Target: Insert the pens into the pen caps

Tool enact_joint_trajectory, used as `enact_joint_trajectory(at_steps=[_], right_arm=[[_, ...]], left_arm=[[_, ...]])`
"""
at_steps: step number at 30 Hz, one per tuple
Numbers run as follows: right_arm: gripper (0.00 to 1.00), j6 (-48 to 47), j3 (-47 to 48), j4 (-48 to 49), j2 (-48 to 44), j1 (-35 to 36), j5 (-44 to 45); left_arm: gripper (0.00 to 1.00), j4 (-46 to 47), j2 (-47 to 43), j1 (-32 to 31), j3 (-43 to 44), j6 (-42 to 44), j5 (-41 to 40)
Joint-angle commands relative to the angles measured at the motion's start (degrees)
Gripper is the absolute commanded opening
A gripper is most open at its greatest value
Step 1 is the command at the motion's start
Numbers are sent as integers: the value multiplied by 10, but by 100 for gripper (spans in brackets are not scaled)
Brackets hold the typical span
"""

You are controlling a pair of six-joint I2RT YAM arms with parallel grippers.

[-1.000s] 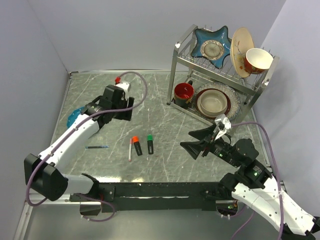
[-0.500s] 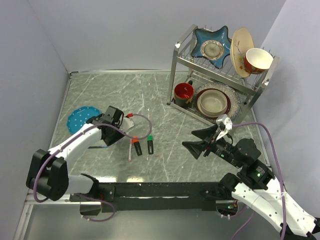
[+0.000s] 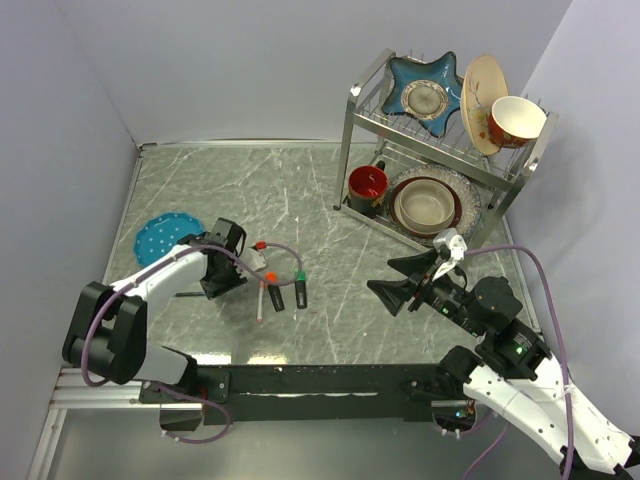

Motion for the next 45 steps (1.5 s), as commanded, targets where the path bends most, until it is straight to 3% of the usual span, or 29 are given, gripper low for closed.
enact_joint_trajectory(at_steps=[1, 19, 25, 29, 31, 33, 45], right_arm=[[81, -16, 29, 2, -8, -2, 18], [81, -22, 32, -1, -22, -1, 26], [81, -23, 35, -3, -25, -1, 23], [81, -22, 32, -3, -29, -1, 26], [81, -22, 31, -2, -30, -1, 26], [81, -21, 31, 0, -29, -2, 26], [80, 66, 24, 56, 8, -1, 15]], left_arm=[[51, -3, 14, 6, 1, 24, 23], [41, 19, 76, 20, 1, 31, 52], [28, 24, 107, 21, 15, 30, 69], [10, 36, 115, 21, 21, 24, 78], [6, 35, 117, 21, 29, 13, 87], [1, 24, 117, 21, 52, -5, 98], [1, -83, 27, -3, 262, -144, 195]])
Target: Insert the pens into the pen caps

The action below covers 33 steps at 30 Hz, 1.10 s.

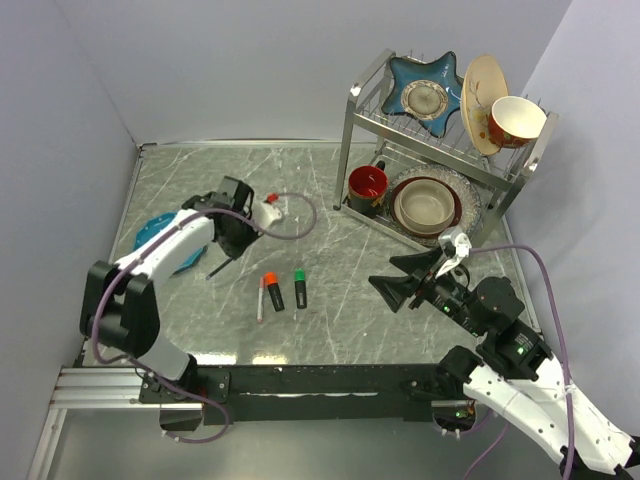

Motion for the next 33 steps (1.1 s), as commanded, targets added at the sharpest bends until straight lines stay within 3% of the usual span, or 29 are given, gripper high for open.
enact_joint_trajectory(at_steps=[1, 5, 12, 19, 23, 33], right_arm=[[80, 57, 19, 71, 15, -1, -13], [78, 83, 4, 119, 33, -2, -34], [78, 124, -15, 229, 114, -1, -104], [78, 143, 15, 291, 225, -2, -138], [71, 164, 36, 308, 281, -1, -168], [52, 184, 74, 345, 381, 29, -213]], left_arm=[[1, -55, -77, -6, 74, -71, 61], [1, -24, -118, -7, 134, -189, 96], [1, 56, -153, -15, 159, -367, 287], [1, 305, -240, -66, 27, -540, 358], [1, 424, -258, -86, -23, -635, 391], [1, 456, -276, -99, -39, -653, 392]])
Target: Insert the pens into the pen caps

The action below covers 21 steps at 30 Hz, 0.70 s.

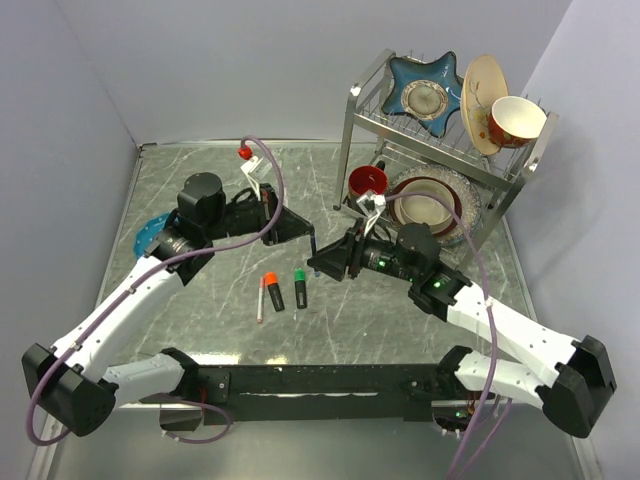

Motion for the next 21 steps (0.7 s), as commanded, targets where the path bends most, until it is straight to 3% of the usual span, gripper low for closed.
enact_joint_trajectory(at_steps=[1, 6, 8, 9, 12, 13, 16, 21], right_arm=[[44, 7, 30, 50, 14, 21, -18], [33, 10, 20, 48, 16, 31, -11], [7, 6, 15, 49, 9, 36, -11], [0, 3, 12, 45, 5, 38, -8], [0, 6, -4, 50, -18, 40, 9], [0, 6, -7, 48, -26, 40, 24], [0, 0, -10, 15, -57, 40, 61], [0, -15, -27, -50, -121, 40, 148]], left_arm=[[1, 53, -24, -2, 4, -24, 17], [1, 35, -25, -2, 17, -9, -1], [1, 26, -19, -2, 24, -4, 3], [2, 19, -17, -2, 33, -2, 8], [37, -11, -2, -2, 55, 12, -3], [56, -22, 4, -2, 62, 28, -14], [63, -49, 14, 2, 90, 46, -62], [66, -103, 60, 33, 148, 74, -137]])
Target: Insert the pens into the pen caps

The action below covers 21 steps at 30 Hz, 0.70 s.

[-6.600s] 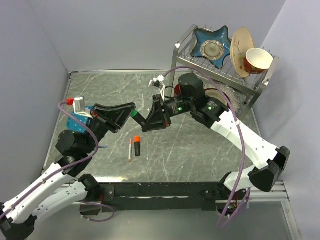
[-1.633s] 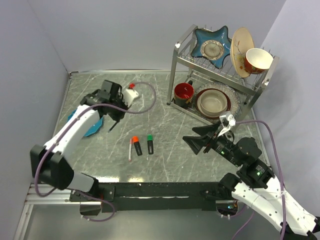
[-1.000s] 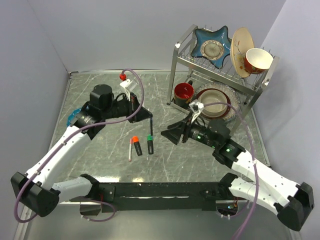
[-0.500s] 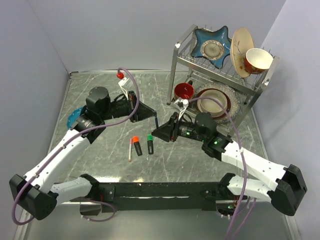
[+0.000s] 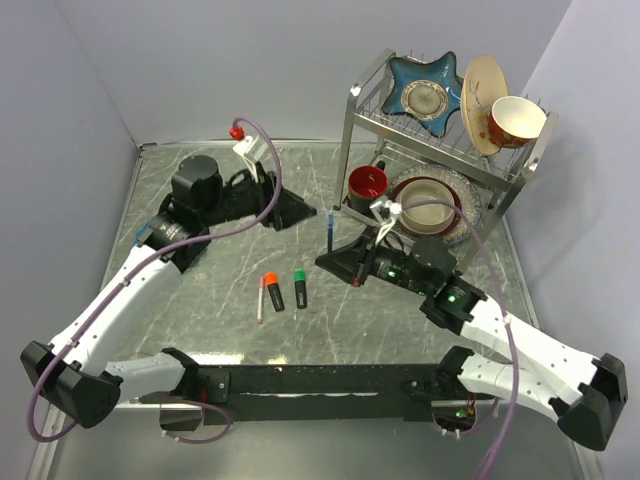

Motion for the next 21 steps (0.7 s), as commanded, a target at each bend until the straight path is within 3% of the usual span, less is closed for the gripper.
enact_joint_trajectory(at_steps=[1, 11, 21], right_arm=[[0, -19, -18, -44, -58, 3, 91], [0, -65, -6, -129, -155, 2, 146], [0, -98, -29, -136, -204, 2, 139]], left_arm=[[65, -54, 44, 32, 67, 61, -98], [53, -120, 257, 115, 186, 123, -312], [43, -123, 508, 146, 320, 160, -347]])
